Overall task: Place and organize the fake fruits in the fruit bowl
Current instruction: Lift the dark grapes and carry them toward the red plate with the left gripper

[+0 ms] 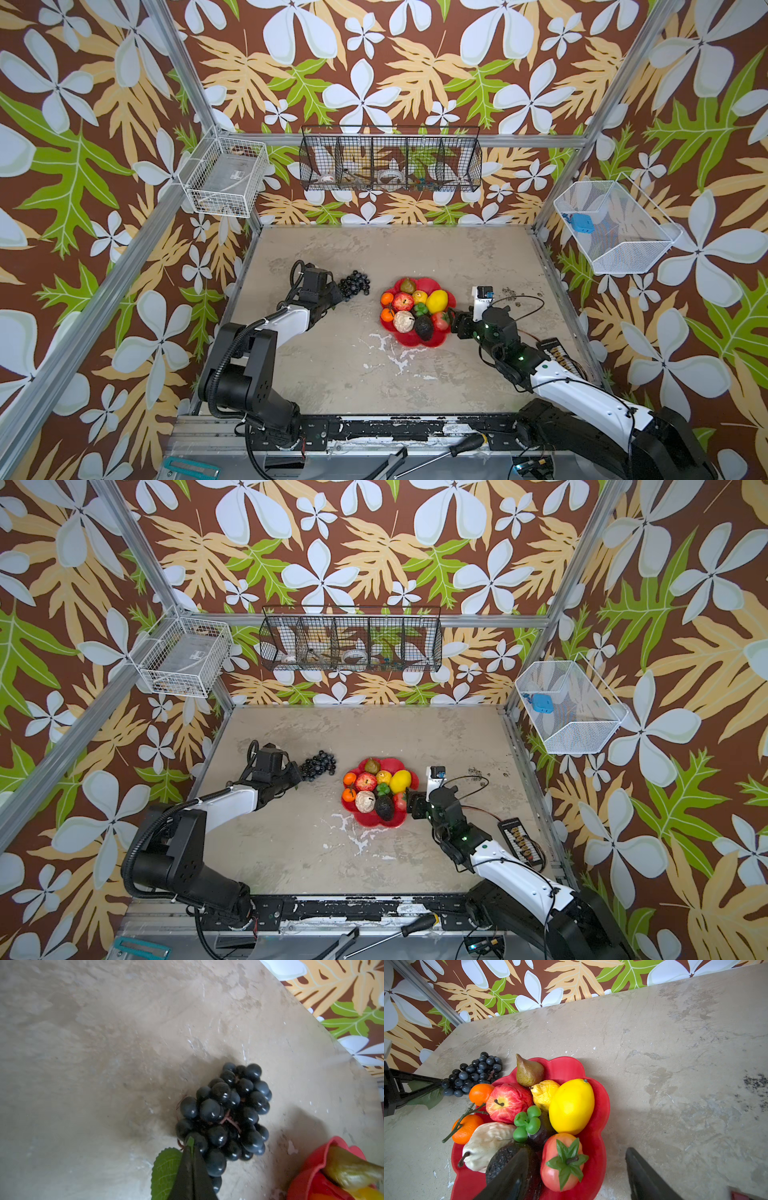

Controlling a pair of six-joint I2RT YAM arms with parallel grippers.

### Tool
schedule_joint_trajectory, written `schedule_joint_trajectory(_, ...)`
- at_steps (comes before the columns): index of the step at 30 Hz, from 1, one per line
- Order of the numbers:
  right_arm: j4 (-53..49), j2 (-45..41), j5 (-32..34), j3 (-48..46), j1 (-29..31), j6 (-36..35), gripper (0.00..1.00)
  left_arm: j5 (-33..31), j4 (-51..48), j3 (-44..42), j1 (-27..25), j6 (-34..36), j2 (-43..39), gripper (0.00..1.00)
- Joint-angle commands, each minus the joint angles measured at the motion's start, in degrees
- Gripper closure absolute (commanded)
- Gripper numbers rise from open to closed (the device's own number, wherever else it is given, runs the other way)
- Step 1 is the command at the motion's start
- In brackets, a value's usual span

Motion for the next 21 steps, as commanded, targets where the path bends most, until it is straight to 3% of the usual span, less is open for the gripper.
schedule_joint_trajectory(1,0.7,-0.13,-0.01,0.48,0.03,0.56,0.27,2.5,0.2,-1.38,-1.76,-0.75,-1.83,0.97)
schedule_joint_trajectory(9,0.7,-0.11,0.09,0.48,0.03,0.48,0.27,1.52,-0.76,-4.22,-6.27,-0.99,-4.56,0.97)
schedule_joint_trajectory(16,0.7,-0.02,0.19,0.48,0.09,0.48,0.27,1.15,-0.56,-5.21,-6.89,0.48,-1.7,0.94)
schedule_joint_trajectory(21,0.74,0.29,0.1,0.48,0.03,0.47,0.27,2.44,0.72,-5.6,-6.97,1.82,-1.13,0.82)
